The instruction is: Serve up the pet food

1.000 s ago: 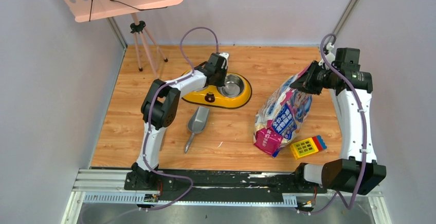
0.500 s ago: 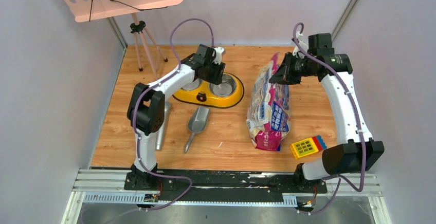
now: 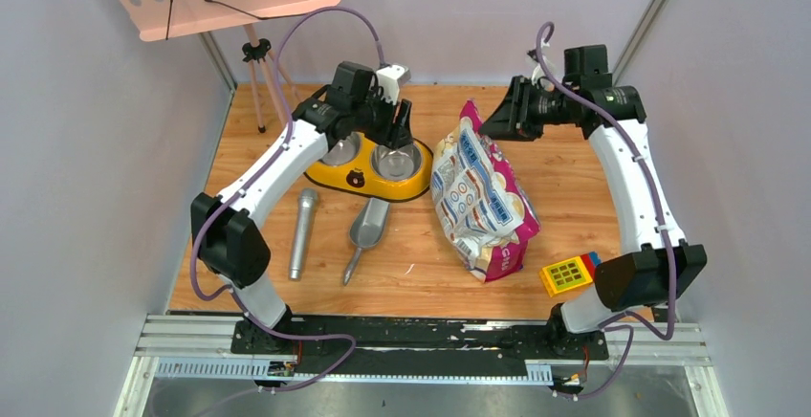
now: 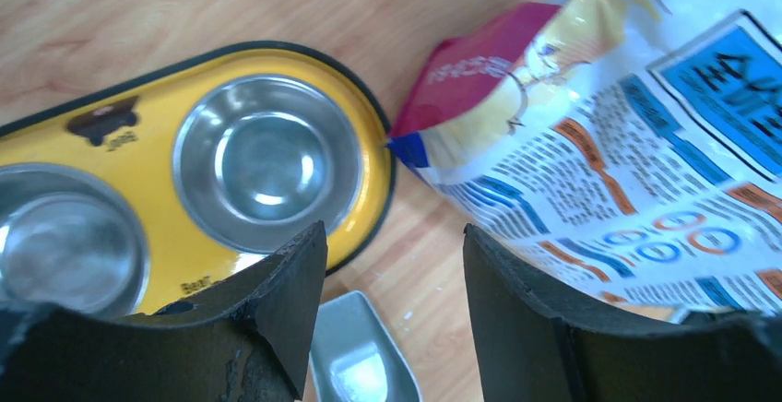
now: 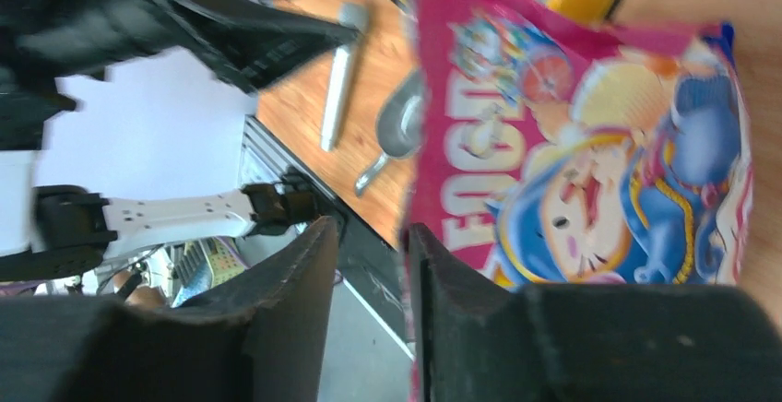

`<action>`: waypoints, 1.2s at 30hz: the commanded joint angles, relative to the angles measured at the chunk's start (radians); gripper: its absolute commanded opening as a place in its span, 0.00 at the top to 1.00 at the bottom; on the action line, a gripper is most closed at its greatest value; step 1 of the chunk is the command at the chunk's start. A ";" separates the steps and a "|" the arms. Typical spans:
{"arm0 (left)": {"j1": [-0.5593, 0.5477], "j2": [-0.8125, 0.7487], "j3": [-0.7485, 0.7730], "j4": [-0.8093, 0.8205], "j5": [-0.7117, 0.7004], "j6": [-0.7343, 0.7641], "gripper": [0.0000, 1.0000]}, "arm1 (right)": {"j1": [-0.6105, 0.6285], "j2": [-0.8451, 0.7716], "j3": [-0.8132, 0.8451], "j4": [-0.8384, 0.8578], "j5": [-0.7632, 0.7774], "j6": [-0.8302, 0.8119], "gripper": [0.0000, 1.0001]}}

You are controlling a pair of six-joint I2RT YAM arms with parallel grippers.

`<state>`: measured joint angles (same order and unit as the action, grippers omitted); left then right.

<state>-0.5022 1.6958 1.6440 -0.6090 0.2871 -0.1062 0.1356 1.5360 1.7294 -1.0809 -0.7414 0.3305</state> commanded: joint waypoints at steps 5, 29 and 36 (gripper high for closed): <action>-0.008 -0.096 -0.073 -0.001 0.359 0.049 0.38 | -0.175 -0.158 0.093 0.068 -0.250 -0.091 0.43; -0.212 0.304 -0.116 0.262 0.193 0.031 0.39 | -0.292 -0.218 -0.710 0.173 -0.024 -0.078 0.53; -0.225 0.399 0.064 0.251 0.181 0.079 0.39 | -0.228 -0.311 -0.778 0.203 -0.089 -0.030 0.52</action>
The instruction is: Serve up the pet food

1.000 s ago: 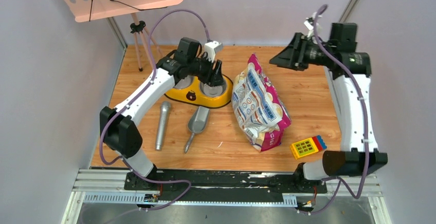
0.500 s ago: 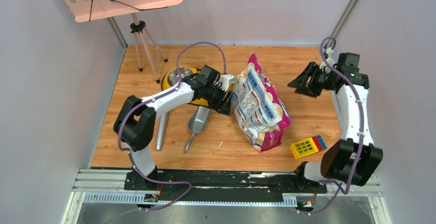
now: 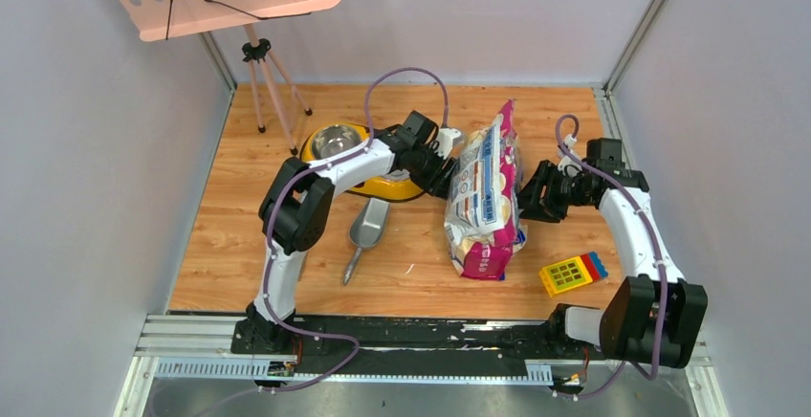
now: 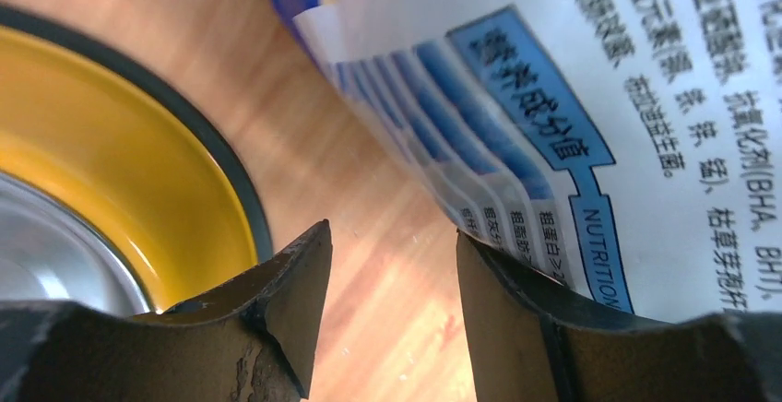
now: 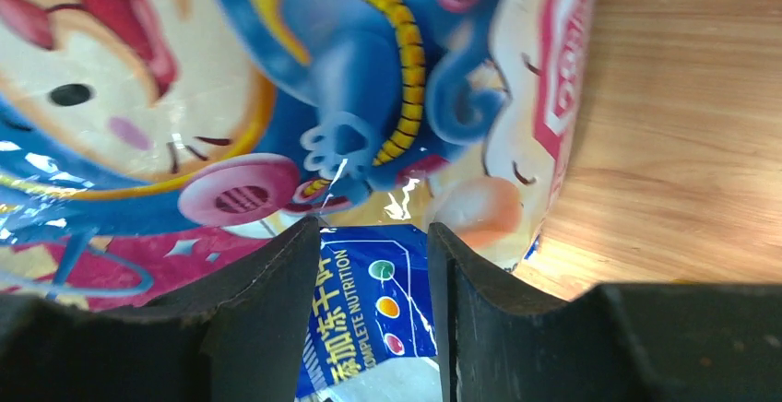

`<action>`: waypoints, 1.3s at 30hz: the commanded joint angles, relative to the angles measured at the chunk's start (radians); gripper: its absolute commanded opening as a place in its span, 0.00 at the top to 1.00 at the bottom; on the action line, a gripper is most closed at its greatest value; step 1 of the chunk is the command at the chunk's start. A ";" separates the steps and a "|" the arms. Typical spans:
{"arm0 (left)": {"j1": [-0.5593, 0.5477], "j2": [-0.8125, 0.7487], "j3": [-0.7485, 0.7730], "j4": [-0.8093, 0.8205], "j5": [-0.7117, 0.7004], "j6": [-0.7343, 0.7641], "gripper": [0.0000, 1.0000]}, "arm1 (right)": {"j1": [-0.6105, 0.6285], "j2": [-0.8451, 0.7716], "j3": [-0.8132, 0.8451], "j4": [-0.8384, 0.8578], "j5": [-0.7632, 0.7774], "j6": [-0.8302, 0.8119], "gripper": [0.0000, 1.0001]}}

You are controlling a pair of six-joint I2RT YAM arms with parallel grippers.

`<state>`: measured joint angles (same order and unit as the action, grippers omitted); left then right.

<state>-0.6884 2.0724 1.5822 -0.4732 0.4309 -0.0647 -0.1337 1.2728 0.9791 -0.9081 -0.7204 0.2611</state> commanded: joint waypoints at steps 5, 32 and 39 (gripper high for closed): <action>-0.013 0.007 0.166 0.033 -0.031 0.063 0.38 | 0.008 -0.076 0.044 -0.012 -0.074 0.012 0.52; -0.069 -0.361 0.490 -0.421 0.273 0.202 0.20 | -0.040 -0.174 0.431 -0.274 -0.327 -0.052 0.44; -0.085 -0.353 0.406 -0.338 0.266 0.116 0.20 | 0.039 -0.185 0.355 -0.252 -0.284 -0.024 0.49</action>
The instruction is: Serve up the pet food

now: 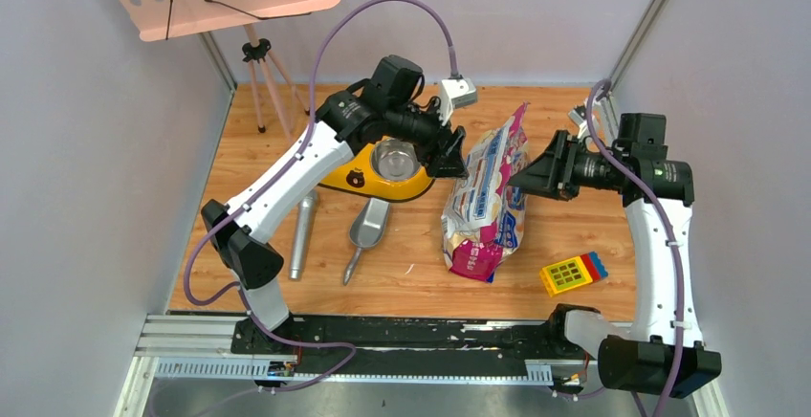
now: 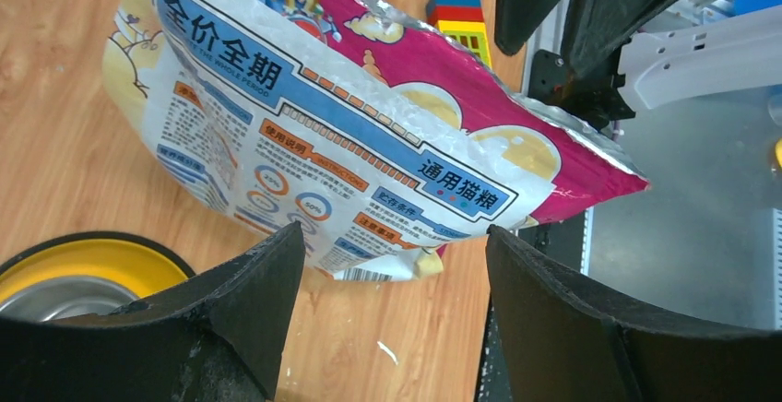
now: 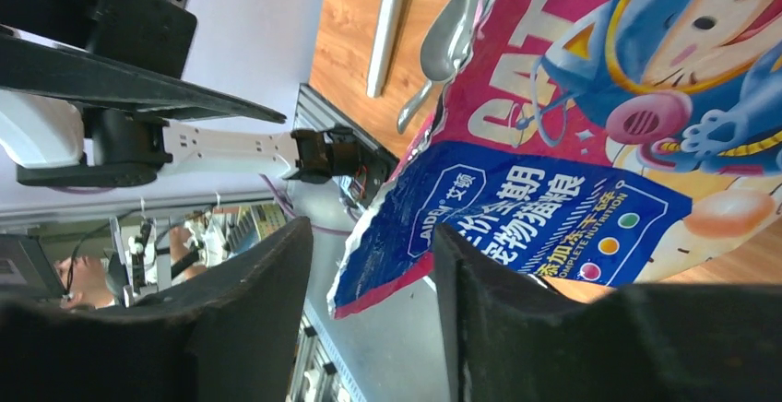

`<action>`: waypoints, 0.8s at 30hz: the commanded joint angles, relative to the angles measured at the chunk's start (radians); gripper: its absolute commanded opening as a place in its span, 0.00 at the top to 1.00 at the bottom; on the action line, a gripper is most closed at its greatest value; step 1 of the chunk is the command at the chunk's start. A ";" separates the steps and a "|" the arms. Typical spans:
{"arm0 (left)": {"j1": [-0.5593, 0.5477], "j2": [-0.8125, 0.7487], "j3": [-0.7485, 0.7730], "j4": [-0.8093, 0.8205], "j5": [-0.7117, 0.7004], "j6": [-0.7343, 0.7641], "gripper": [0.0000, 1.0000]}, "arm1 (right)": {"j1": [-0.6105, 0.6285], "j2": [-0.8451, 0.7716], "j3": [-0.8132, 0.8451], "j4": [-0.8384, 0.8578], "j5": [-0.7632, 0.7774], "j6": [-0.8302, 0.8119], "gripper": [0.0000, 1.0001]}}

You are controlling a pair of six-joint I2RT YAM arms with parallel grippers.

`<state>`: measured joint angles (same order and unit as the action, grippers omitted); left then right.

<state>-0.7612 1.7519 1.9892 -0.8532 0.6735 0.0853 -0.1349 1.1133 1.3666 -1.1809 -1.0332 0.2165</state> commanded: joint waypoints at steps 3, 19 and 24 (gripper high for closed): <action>-0.012 -0.037 -0.015 0.036 -0.006 -0.028 0.19 | 0.056 -0.028 -0.075 0.054 0.024 0.033 0.60; -0.015 -0.031 -0.016 0.047 -0.065 -0.063 0.17 | 0.090 -0.052 -0.154 0.092 0.075 0.034 0.84; -0.024 -0.026 -0.006 0.072 -0.195 -0.130 0.18 | 0.090 -0.032 -0.146 0.081 0.151 0.030 0.82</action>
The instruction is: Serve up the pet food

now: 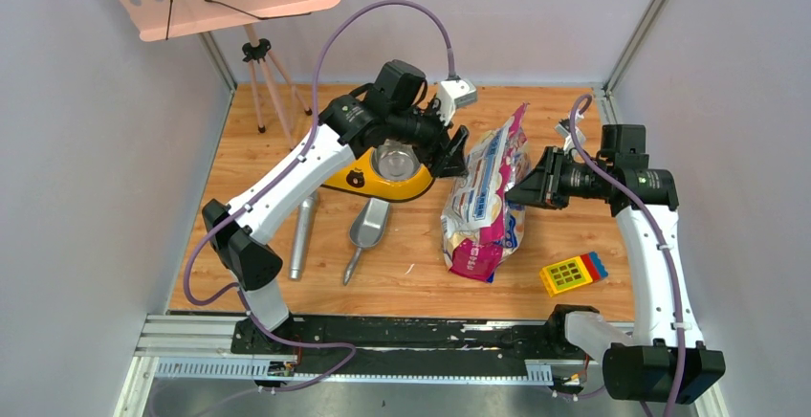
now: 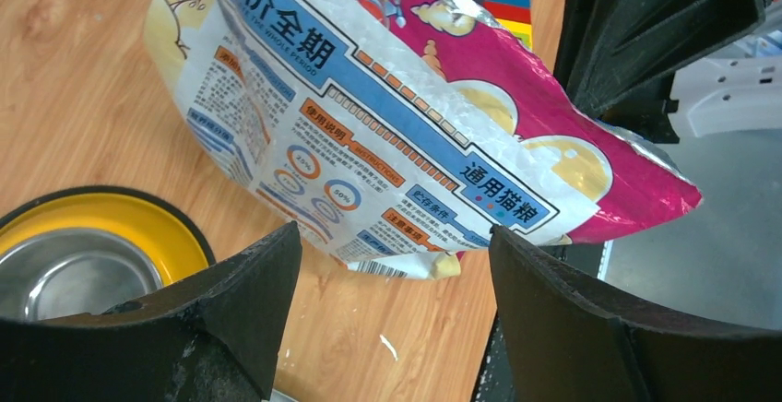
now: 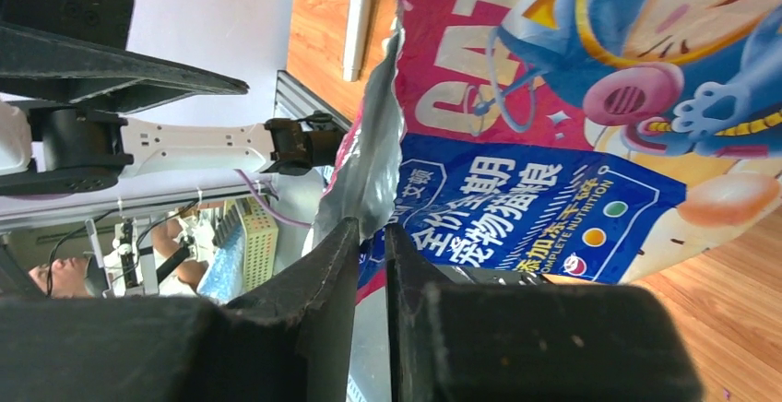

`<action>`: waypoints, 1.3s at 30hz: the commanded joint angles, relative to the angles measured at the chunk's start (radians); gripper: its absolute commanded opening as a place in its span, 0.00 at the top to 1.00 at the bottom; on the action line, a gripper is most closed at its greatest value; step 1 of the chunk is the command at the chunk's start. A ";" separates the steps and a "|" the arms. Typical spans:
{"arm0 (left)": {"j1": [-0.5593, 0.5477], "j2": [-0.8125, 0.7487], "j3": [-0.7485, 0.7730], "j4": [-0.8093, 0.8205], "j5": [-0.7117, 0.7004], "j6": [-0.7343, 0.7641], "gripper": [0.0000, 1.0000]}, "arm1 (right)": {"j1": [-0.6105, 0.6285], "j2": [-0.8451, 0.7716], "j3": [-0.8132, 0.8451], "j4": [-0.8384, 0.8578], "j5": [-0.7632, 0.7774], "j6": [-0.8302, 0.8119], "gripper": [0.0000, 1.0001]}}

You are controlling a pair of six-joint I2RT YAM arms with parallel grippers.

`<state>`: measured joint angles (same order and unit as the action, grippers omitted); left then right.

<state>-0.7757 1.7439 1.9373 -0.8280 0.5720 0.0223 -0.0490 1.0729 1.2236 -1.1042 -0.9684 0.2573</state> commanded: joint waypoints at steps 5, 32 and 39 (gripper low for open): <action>-0.014 0.019 0.089 0.075 -0.064 -0.113 0.19 | 0.005 0.048 -0.003 0.049 0.077 0.022 0.79; -0.089 0.144 0.260 0.034 -0.088 -0.106 0.14 | 0.130 0.229 0.123 0.203 0.047 0.162 1.00; -0.133 0.121 0.191 -0.042 -0.297 -0.062 0.13 | 0.149 0.253 0.120 0.232 0.055 0.193 1.00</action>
<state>-0.8852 1.8980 2.1555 -0.8265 0.4072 -0.0788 0.0895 1.3071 1.3167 -0.9554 -0.9707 0.4232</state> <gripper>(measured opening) 0.873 0.011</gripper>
